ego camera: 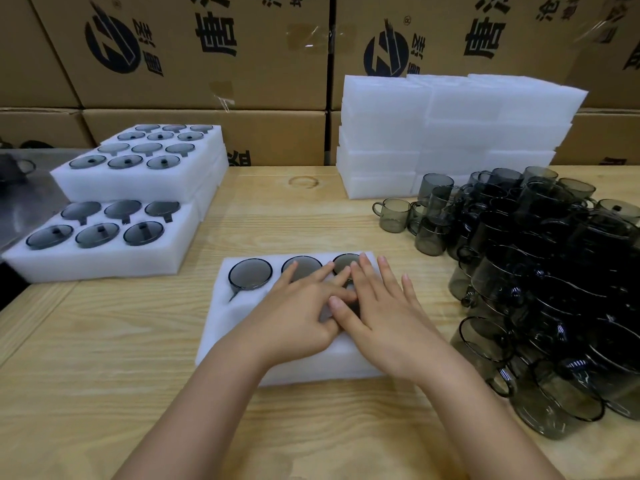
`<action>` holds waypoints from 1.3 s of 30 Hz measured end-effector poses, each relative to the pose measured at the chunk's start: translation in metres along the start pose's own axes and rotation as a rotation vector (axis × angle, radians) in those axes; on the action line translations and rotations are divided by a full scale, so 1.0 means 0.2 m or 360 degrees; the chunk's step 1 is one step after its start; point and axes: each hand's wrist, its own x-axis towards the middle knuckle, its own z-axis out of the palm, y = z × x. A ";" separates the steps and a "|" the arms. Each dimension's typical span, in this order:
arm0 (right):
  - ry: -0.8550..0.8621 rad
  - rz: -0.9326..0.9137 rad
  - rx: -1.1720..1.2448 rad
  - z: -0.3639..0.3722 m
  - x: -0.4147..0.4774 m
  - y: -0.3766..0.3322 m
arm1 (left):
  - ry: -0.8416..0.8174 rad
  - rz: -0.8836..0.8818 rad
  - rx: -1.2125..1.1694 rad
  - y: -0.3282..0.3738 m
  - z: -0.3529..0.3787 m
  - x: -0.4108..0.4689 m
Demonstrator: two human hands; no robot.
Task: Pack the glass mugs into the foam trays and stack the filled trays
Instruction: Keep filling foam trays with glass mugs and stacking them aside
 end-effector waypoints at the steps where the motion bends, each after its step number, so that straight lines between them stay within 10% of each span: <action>1: -0.0002 -0.0013 0.0030 0.00 0.00 0.01 | 0.0008 -0.0004 0.0016 0.00 0.01 -0.01; 8: 0.0107 -0.0008 0.0316 -0.08 -0.01 0.02 | 0.0769 0.0101 -0.0145 0.01 -0.06 -0.08; 13: 0.0856 0.0484 -0.0593 -0.27 -0.16 0.07 | 0.1452 -0.0273 -0.0458 -0.17 -0.20 -0.18; 16: 0.0748 0.0805 -0.0672 -0.28 -0.25 0.04 | 0.1605 -0.0448 -0.1025 -0.34 -0.23 -0.21; 27: 0.0220 0.0923 -0.0763 -0.20 -0.22 -0.03 | 0.1529 -0.0893 -0.1436 -0.57 -0.05 -0.20; 35: 0.0743 0.0601 -0.0685 -0.27 -0.19 -0.08 | 0.1588 -0.0730 -0.1464 -0.49 -0.09 -0.20; 39: 0.1103 0.0135 -0.0379 -0.26 -0.10 -0.10 | 0.1192 -0.0381 -0.1450 -0.42 -0.14 -0.22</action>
